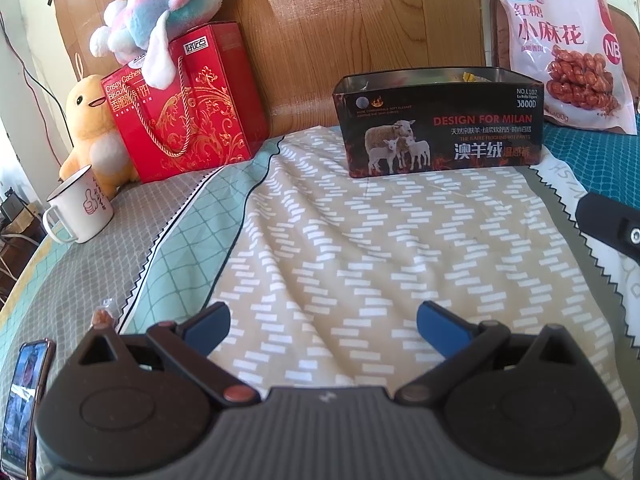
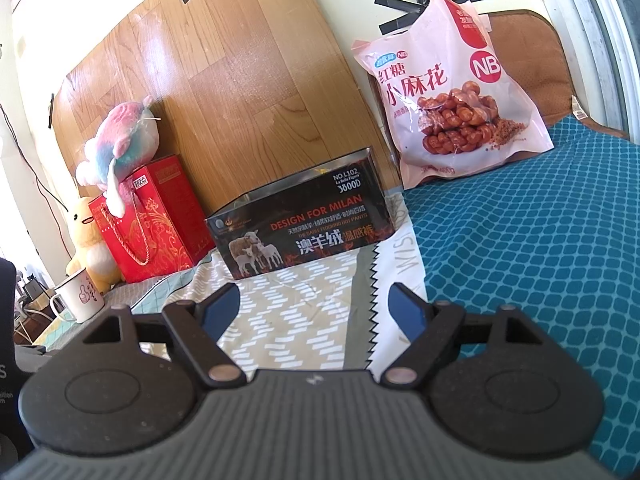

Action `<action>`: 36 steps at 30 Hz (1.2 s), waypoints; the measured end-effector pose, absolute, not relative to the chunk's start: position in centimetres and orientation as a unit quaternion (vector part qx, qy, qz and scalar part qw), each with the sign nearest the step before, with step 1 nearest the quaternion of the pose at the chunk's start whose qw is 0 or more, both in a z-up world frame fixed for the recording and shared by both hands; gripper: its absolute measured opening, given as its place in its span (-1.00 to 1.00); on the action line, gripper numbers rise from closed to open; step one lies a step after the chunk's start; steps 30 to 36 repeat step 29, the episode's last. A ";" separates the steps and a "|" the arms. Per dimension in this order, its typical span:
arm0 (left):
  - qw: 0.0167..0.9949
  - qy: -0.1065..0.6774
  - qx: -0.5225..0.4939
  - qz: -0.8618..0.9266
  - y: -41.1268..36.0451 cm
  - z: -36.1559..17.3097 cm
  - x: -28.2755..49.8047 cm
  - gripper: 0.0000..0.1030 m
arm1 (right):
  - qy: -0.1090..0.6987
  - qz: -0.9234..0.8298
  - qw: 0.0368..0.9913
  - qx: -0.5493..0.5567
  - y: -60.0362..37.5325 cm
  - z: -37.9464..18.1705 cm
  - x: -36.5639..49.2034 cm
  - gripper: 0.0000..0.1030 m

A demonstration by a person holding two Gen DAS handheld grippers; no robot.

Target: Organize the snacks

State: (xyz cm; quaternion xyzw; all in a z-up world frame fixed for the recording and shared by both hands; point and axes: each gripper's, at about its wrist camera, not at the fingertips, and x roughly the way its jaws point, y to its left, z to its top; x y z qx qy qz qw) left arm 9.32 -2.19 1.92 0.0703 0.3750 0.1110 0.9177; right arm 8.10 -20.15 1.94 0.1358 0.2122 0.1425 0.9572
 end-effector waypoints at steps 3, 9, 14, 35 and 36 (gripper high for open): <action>0.918 0.375 0.071 0.110 -2.2 1.9 9.3 1.00 | 0.212 0.143 0.957 0.136 -20.2 1.9 8.1 0.62; 0.918 0.375 0.072 0.110 -2.3 1.9 9.3 1.00 | 0.212 0.143 0.957 0.136 -20.3 2.0 8.1 0.62; 0.918 0.376 0.071 0.109 -2.3 1.9 9.3 1.00 | 0.212 0.143 0.957 0.136 -20.2 2.0 8.1 0.62; 0.922 0.376 0.059 0.072 -2.4 1.9 9.2 1.00 | 0.212 0.142 0.957 0.137 -20.2 2.0 8.1 0.62; 0.922 0.376 0.059 0.072 -2.4 1.9 9.2 1.00 | 0.212 0.142 0.957 0.137 -20.2 2.0 8.1 0.62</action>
